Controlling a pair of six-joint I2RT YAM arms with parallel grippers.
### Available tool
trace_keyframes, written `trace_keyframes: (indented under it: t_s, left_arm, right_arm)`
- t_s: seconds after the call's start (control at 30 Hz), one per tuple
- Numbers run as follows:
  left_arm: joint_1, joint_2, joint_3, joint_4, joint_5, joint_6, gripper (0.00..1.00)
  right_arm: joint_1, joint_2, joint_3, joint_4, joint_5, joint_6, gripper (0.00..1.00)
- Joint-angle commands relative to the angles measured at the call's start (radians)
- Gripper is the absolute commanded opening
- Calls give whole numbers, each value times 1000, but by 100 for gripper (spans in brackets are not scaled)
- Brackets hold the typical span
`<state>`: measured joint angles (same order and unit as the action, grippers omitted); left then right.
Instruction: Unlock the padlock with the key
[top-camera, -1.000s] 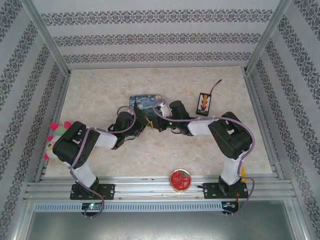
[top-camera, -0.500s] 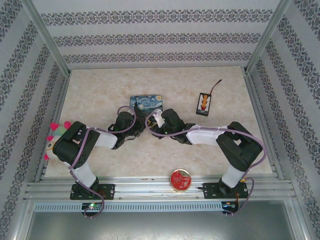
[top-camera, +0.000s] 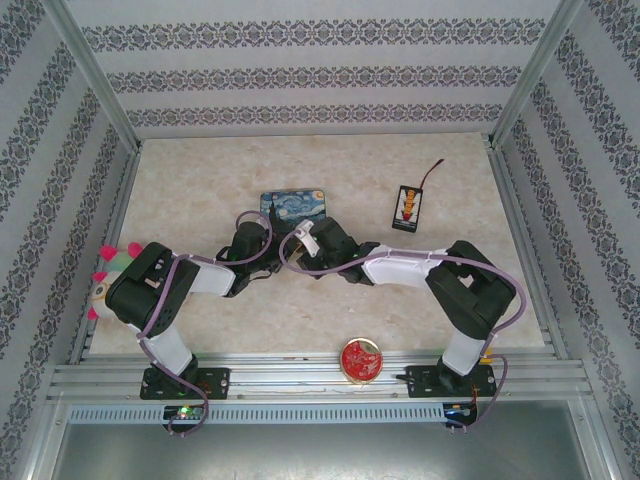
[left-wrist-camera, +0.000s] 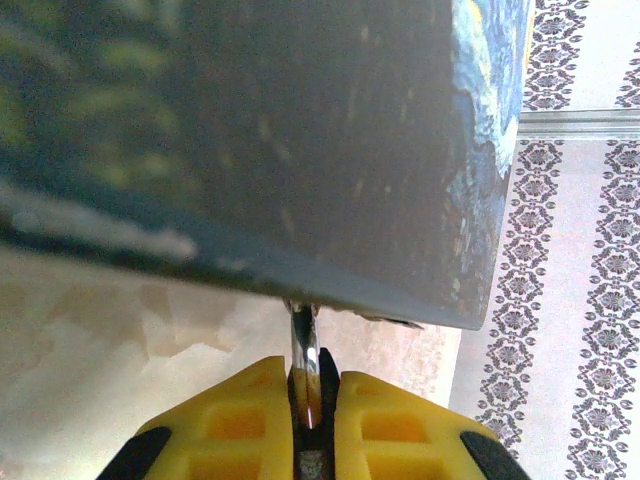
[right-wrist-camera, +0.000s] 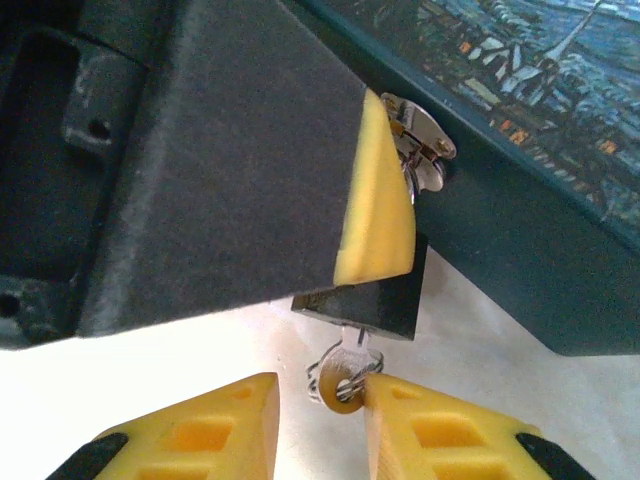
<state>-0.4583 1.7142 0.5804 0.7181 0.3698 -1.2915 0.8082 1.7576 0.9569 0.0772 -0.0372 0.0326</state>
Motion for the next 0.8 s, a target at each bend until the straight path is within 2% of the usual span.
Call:
trace_keyframes:
  t_s: [0.0, 0.57, 0.63, 0.77]
  left_arm:
    - [-10, 10, 27, 14, 40, -25, 0]
    - [-10, 10, 27, 20, 52, -28, 0]
    - [-11, 10, 26, 20, 54, -28, 0]
    - [-10, 9, 28, 16, 65, -25, 0]
  right_arm:
    - [11, 33, 39, -23, 24, -32, 28]
    - [22, 84, 67, -52, 66, -55, 28]
    - [22, 89, 71, -48, 70, -56, 23]
    - [17, 94, 79, -42, 63, -65, 8]
